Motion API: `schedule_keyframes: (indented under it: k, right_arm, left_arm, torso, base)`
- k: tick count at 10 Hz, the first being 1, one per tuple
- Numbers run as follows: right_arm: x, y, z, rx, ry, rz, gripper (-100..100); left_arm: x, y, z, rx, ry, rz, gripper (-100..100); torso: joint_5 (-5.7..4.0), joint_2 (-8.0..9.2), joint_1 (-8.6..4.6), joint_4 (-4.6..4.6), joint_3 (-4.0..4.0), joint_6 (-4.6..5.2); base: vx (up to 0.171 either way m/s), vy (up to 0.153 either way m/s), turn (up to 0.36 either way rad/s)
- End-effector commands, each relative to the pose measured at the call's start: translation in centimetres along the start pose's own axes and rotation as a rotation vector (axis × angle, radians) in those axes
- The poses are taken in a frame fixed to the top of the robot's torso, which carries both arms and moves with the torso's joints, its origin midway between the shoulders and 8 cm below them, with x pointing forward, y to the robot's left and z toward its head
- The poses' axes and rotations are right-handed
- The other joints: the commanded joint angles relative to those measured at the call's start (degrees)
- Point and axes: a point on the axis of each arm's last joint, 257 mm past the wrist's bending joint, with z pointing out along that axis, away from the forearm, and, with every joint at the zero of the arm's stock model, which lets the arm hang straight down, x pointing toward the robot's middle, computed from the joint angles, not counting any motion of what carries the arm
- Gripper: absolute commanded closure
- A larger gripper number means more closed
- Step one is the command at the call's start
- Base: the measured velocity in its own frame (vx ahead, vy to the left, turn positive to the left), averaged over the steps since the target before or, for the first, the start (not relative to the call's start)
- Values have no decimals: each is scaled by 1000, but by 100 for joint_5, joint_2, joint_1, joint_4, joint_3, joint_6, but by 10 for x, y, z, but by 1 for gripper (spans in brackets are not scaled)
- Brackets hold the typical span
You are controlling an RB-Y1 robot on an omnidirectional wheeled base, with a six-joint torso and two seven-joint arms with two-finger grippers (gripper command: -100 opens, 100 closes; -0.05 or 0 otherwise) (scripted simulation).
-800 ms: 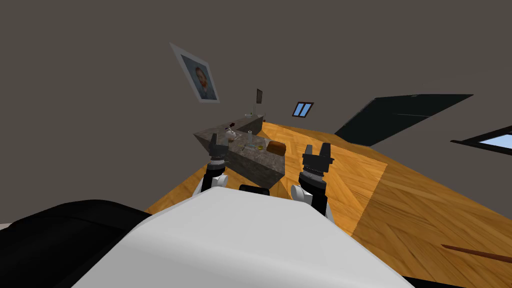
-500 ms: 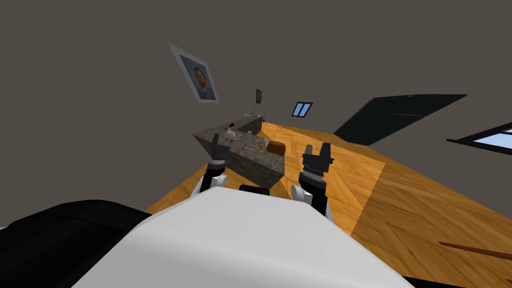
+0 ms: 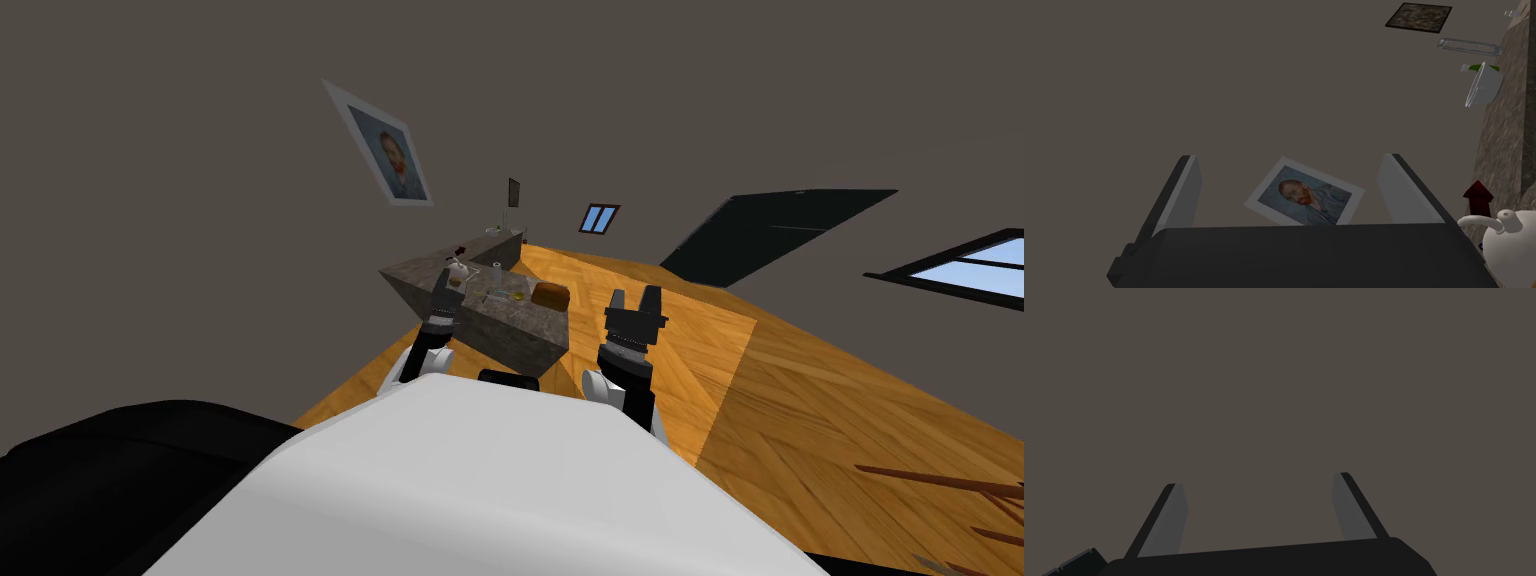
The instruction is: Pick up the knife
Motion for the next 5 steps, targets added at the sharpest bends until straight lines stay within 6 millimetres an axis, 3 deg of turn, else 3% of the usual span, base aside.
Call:
schedule_keyframes:
  k: [1, 5]
  right_arm:
    - [0, 0, 0, 0, 0, 0, 0]
    - [0, 0, 0, 0, 0, 0, 0]
  left_arm:
    - [1, 13, 1, -49, 5, -5, -100]
    - [4, 37, 6, -132, 8, -18, -100]
  torso:
    - [0, 0, 0, 0, 0, 0]
    - [-1, 2, -4, 0, 1, 0]
  base:
    - [26, 26, -64]
    - [18, 18, -60]
